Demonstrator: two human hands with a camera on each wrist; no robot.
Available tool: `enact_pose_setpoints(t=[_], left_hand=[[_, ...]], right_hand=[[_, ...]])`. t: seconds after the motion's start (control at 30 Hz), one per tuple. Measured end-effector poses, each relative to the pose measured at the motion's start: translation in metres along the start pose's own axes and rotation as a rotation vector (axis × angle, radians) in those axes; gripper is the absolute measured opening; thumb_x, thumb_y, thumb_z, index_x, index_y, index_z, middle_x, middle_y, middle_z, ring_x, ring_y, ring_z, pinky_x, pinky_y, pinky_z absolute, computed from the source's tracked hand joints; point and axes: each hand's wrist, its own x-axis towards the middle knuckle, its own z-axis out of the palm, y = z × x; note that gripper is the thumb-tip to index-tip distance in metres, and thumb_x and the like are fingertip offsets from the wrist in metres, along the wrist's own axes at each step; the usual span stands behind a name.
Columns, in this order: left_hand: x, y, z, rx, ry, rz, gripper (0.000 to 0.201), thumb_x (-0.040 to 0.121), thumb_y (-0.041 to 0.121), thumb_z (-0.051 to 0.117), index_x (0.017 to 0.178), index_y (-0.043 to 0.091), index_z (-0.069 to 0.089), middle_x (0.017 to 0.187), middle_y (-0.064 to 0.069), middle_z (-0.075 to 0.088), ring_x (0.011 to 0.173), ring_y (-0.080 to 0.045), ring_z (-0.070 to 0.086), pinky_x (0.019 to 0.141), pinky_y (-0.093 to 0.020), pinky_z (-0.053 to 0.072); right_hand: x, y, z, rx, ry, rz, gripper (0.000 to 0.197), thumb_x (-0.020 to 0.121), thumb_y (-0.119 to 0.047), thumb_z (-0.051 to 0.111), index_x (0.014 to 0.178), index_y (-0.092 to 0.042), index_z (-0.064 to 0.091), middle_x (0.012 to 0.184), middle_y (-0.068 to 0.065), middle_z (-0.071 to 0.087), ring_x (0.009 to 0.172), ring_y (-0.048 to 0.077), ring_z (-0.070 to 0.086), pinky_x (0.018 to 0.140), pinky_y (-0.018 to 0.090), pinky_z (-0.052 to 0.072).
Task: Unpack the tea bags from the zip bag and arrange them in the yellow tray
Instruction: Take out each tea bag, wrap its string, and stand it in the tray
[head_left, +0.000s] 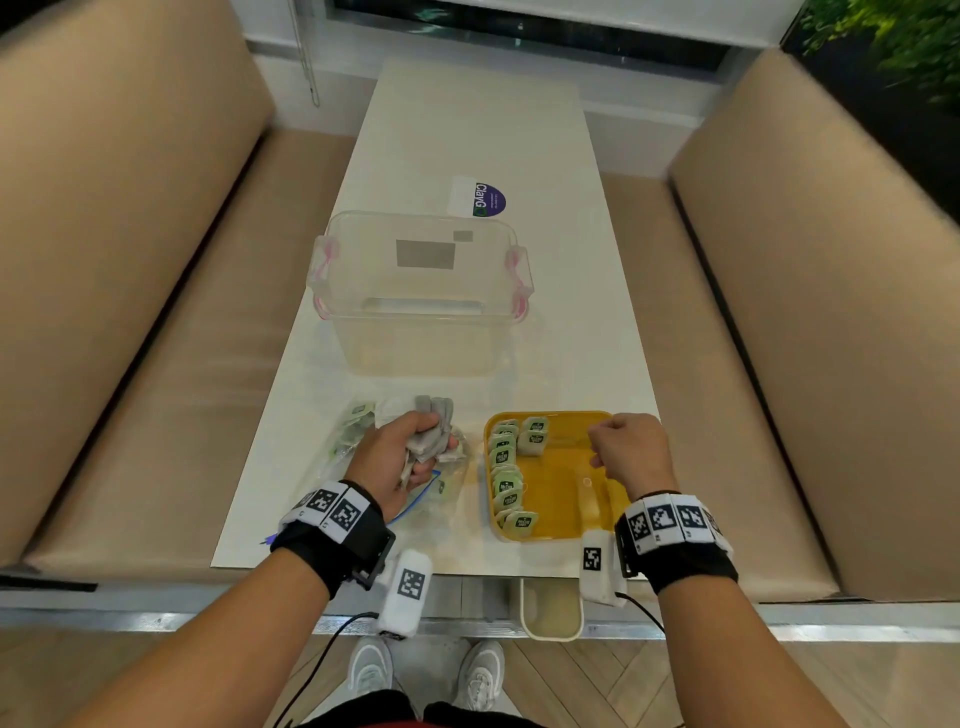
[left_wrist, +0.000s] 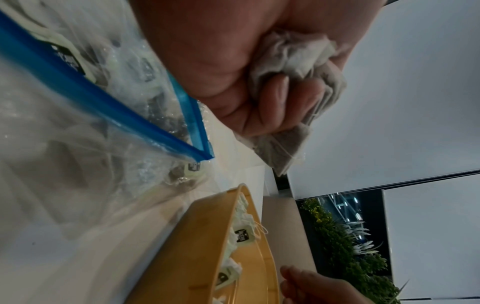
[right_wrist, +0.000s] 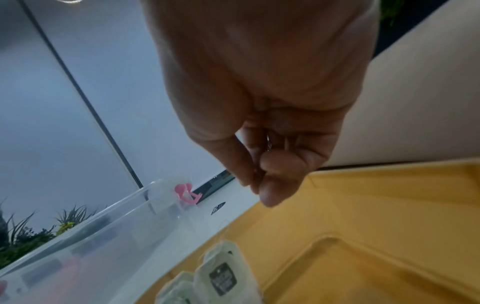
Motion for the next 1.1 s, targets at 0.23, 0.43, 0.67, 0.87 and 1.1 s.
enact_pose_setpoints(t=[0.23,0.43,0.67,0.87,1.1], left_hand=[[0.000,-0.004,0.001,0.012,-0.015,-0.009,0.022,0.096,0.017,0.053,0.088,-0.001,0.062,0.078,-0.017,0.066,0.039,-0.013,0.030,0.038,-0.022,0.021],[-0.001,-0.004,0.003,0.000,-0.023,-0.015,0.021,0.097,0.016,0.052,0.087,0.000,0.063,0.077,-0.017,0.066,0.039,-0.012,0.029,0.039,-0.022,0.021],[-0.003,-0.001,0.006,-0.072,-0.063,-0.070,0.021,0.097,0.017,0.050,0.083,0.004,0.059,0.074,-0.013,0.065,0.038,-0.010,0.028,0.037,-0.019,0.021],[-0.003,0.001,0.009,-0.274,-0.108,-0.147,0.015,0.092,0.019,0.050,0.090,0.006,0.058,0.074,-0.012,0.062,0.034,-0.008,0.030,0.035,-0.016,0.021],[-0.007,0.005,0.011,-0.478,-0.152,-0.167,0.024,0.082,0.021,0.056,0.096,0.003,0.062,0.076,-0.013,0.061,0.031,-0.008,0.035,0.032,-0.015,0.025]], right_hand=[[0.007,0.005,0.002,-0.142,0.187,-0.039,0.023,0.084,-0.010,0.054,0.090,-0.010,0.076,0.100,0.013,0.067,0.082,0.025,0.063,0.074,0.029,0.051],[0.003,0.007,0.000,-0.131,0.071,0.115,0.010,0.074,-0.007,0.057,0.066,-0.001,0.057,0.067,0.014,0.062,0.059,0.028,0.061,0.053,0.025,0.046],[-0.009,0.004,-0.011,-0.236,0.132,-0.008,0.006,0.082,-0.012,0.059,0.081,-0.008,0.062,0.096,0.012,0.059,0.065,0.019,0.054,0.062,0.027,0.046],[-0.055,-0.043,0.019,-0.014,-0.258,-0.347,0.026,0.081,-0.013,0.064,0.101,-0.030,0.066,0.098,-0.011,0.067,0.076,0.004,0.062,0.069,0.025,0.054],[-0.080,-0.053,0.069,0.304,-0.489,-0.323,0.027,0.084,-0.008,0.072,0.110,-0.010,0.065,0.105,0.003,0.070,0.075,0.025,0.072,0.051,0.032,0.053]])
